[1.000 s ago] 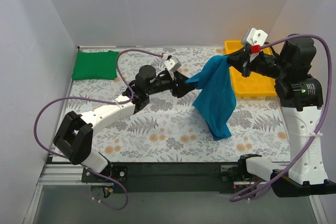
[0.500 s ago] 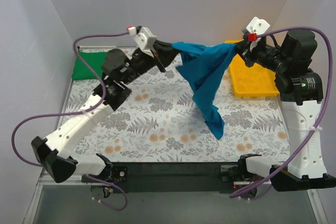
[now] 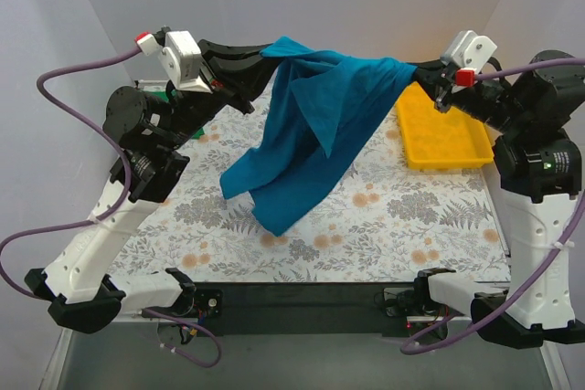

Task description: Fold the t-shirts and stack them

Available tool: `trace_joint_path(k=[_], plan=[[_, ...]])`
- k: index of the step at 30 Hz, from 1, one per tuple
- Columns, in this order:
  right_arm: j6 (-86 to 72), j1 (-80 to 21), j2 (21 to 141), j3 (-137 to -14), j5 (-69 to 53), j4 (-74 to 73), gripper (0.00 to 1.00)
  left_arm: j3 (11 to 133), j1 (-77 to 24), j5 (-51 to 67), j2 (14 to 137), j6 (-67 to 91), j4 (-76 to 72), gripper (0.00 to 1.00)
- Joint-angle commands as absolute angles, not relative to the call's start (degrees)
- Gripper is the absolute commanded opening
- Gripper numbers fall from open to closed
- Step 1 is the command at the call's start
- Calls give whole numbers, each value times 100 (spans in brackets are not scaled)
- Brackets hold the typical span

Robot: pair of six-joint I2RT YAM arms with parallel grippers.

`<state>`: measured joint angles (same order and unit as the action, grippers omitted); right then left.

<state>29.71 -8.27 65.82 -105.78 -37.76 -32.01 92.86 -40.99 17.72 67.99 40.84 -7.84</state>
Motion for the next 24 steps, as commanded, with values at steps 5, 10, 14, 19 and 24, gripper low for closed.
trace_joint_path(k=[5, 10, 14, 19, 24], plan=[[2733, -721, 6575, -9572, -4958, -3279, 1, 9176, -4061, 1574, 6171, 3938, -870, 0], [2874, -721, 6478, -9194, -4816, -3261, 1, 8738, -4061, 1020, 5784, 3516, -660, 0], [2971, -721, 6407, -9132, -4807, -3287, 1, 8508, -4061, 853, 5608, 3445, -624, 0], [3129, -712, 6355, -9071, -6076, -3498, 1, 8472, -4061, 1037, 5520, 3533, -510, 0], [2770, -756, 6223, -8317, -7373, -3262, 1, 8499, -4061, 1011, 5388, 3647, -501, 0]])
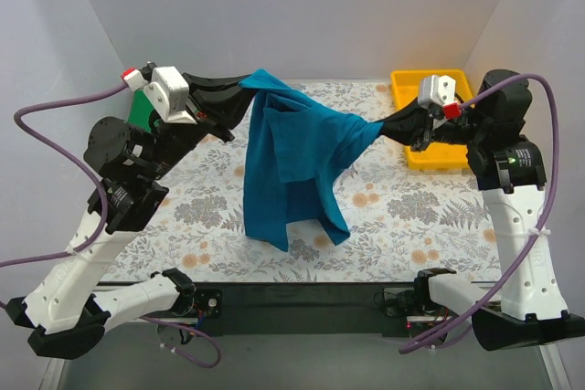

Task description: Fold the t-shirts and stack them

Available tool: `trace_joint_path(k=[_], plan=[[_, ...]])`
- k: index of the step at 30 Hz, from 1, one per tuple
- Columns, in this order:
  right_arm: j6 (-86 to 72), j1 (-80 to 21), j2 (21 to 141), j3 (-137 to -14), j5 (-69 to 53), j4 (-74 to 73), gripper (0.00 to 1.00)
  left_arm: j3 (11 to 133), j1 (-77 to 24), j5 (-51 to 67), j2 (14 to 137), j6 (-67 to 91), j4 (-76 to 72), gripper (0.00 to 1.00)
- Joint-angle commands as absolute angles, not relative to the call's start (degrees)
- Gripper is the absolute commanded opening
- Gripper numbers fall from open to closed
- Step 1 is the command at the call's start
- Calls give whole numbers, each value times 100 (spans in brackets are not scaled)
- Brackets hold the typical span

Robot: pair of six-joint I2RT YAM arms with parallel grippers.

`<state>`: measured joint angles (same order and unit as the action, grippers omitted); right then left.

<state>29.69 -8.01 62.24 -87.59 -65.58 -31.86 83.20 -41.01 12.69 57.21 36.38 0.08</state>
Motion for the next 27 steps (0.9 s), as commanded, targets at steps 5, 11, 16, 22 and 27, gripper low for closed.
trace_joint_path(k=[5, 11, 16, 22, 27], plan=[[2646, -844, 6074, -8051, -6979, -3068, 1, 8517, -4061, 958, 5510, 3648, -510, 0], [2295, -1054, 6169, -8217, -6434, -2839, 1, 8955, -4061, 774, 6037, 3454, -729, 0], [2162, -1344, 6564, -8779, -6372, -2725, 1, 9535, -4061, 572, 6170, 3287, -800, 0], [2451, -1854, 6829, -9113, -5926, -2882, 1, 9413, -4061, 264, 5880, 3199, -809, 0], [2777, -1907, 6926, -9738, -5433, -3093, 1, 9991, -4061, 307, 6169, 3085, -774, 0]])
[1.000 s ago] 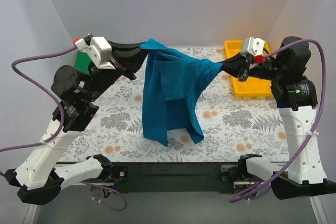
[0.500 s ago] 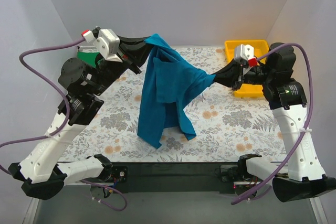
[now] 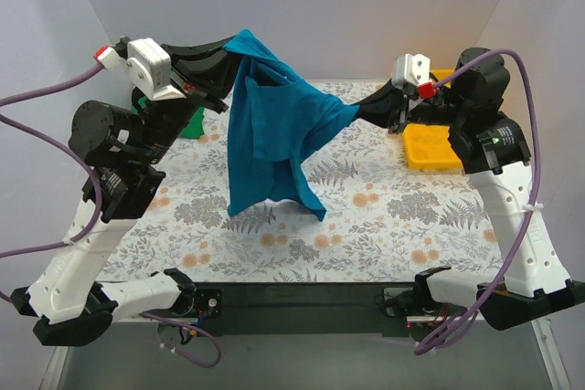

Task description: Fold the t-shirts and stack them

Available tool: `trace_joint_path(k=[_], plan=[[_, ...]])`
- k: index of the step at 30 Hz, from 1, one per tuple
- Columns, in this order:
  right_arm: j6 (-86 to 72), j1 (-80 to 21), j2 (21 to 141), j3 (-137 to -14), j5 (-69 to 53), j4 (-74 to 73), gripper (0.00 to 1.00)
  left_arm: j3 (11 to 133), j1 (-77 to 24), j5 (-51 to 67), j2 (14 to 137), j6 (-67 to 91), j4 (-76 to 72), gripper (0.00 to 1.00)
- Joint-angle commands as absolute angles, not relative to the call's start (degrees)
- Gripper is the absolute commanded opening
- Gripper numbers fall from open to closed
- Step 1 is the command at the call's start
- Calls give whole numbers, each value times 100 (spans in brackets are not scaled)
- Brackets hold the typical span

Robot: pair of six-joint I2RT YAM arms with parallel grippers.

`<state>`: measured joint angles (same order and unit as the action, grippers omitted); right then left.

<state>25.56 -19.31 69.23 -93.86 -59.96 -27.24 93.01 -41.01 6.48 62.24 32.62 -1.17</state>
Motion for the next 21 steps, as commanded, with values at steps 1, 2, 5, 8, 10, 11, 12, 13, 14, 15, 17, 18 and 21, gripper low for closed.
trace_joint_path(k=[1, 2, 5, 8, 10, 11, 12, 13, 14, 15, 17, 18, 21], plan=[[2812, -1907, 6917, -9764, -5179, -3111, 1, 10124, -4061, 377, 6283, 3085, -765, 0], [2908, -1907, 6900, -9765, -5029, -3129, 1, 10212, -4061, 413, 6519, 3102, -756, 0], [3119, -1890, 6680, -9423, -4221, -3155, 1, 10240, -4061, 370, 6968, 3146, -896, 0], [3400, -1846, 6312, -8537, -3333, -3103, 1, 9635, -4052, 71, 7355, 3129, -1186, 0], [3454, -1802, 5961, -7557, -2729, -2893, 1, 8874, -4052, -236, 7575, 3181, -1519, 0], [3472, -1741, 5846, -7193, -2559, -2778, 1, 8581, -3965, -333, 7628, 3225, -1651, 0], [3498, -1705, 5723, -6841, -2410, -2542, 1, 8291, -3877, -334, 7672, 3391, -1939, 0], [3498, -1670, 5504, -6098, -2112, -2410, 1, 7949, -3745, -264, 7725, 3836, -2073, 0], [3498, -1592, 5415, -5786, -1970, -2278, 1, 7415, -3431, -159, 7847, 4171, -2205, 0], [3515, -1565, 5336, -5426, -1847, -2007, 1, 7122, -3254, 199, 7936, 4479, -2450, 0], [3533, -1451, 5160, -4617, -1530, -1698, 1, 6604, -2902, 596, 8357, 5190, -2671, 0], [3559, -1424, 5133, -4414, -1451, -1444, 1, 6540, -2840, 798, 8550, 5342, -2794, 0], [3656, -1284, 5185, -3868, -1257, -1118, 1, 6810, -2690, 1386, 9542, 5835, -2682, 0]])
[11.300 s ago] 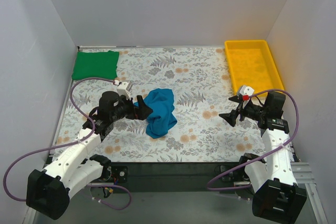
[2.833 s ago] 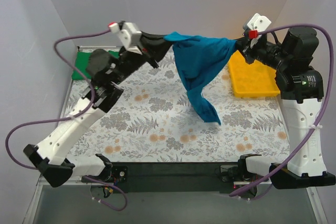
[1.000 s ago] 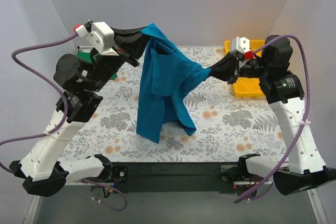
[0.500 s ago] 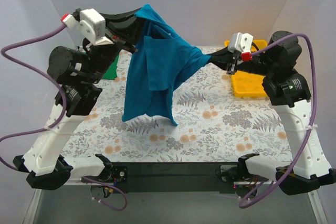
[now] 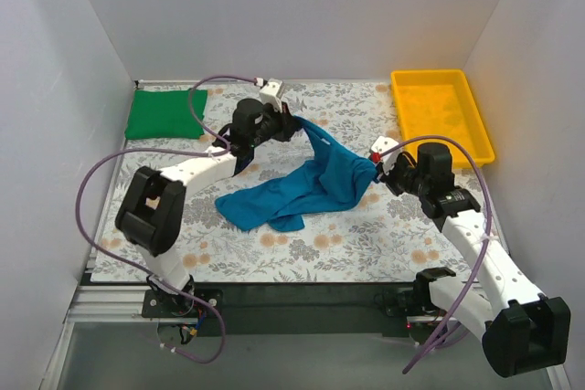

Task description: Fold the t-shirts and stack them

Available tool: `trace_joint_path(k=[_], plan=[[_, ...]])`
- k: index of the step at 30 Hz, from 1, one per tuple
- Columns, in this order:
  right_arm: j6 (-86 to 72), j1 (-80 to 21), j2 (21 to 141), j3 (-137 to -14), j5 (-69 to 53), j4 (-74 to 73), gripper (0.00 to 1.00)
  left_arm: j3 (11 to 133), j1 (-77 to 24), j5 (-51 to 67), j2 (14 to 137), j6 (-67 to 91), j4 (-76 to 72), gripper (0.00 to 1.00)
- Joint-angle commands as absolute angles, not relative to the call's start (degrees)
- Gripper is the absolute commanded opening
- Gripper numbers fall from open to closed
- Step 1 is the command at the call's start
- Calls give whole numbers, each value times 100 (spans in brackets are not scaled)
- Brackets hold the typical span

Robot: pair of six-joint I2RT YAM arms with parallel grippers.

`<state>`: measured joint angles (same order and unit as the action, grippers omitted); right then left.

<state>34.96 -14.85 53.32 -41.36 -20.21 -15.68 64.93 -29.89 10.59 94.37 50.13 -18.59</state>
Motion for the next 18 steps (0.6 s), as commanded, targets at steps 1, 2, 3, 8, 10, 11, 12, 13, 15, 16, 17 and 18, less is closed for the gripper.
trace_joint_path(k=[1, 2, 3, 8, 10, 11, 12, 13, 15, 16, 17, 18], plan=[[3656, -1266, 5333, -3780, -1144, -1090, 1, 6977, -2681, 1450, 10041, 5906, -2628, 0], [3665, -1231, 5422, -3640, -1099, -1064, 1, 7144, -2672, 1511, 10272, 5967, -2550, 0], [3656, -1204, 5519, -3569, -1055, -1029, 1, 7563, -2654, 1564, 10501, 6090, -2314, 0], [3419, -871, 5775, -3392, -440, -932, 34, 8936, -2637, 1495, 11609, 6153, -1312, 25], [3401, -774, 5617, -3410, -308, -940, 59, 9567, -2637, 1319, 11785, 6091, -749, 53], [3497, -730, 5547, -3419, -316, -949, 73, 9728, -2645, 1144, 11777, 6039, -590, 59], [3576, -729, 5468, -3428, -325, -1001, 78, 9851, -2637, 1090, 11734, 5942, -310, 71], [3777, -712, 5284, -3471, -473, -1072, 83, 10018, -2637, 1064, 11542, 5724, -195, 73], [4120, -721, 5116, -3603, -964, -1561, 88, 10011, -2637, 923, 11260, 5407, 147, 80], [4609, -721, 4967, -3769, -1776, -1808, 88, 9976, -2637, 897, 10911, 5083, 271, 80], [4875, -721, 4940, -3892, -2263, -2106, 88, 9802, -2645, 783, 10716, 4984, 403, 81], [5165, -721, 4983, -4033, -2798, -2805, 88, 9669, -2637, 791, 10505, 4905, 700, 81]])
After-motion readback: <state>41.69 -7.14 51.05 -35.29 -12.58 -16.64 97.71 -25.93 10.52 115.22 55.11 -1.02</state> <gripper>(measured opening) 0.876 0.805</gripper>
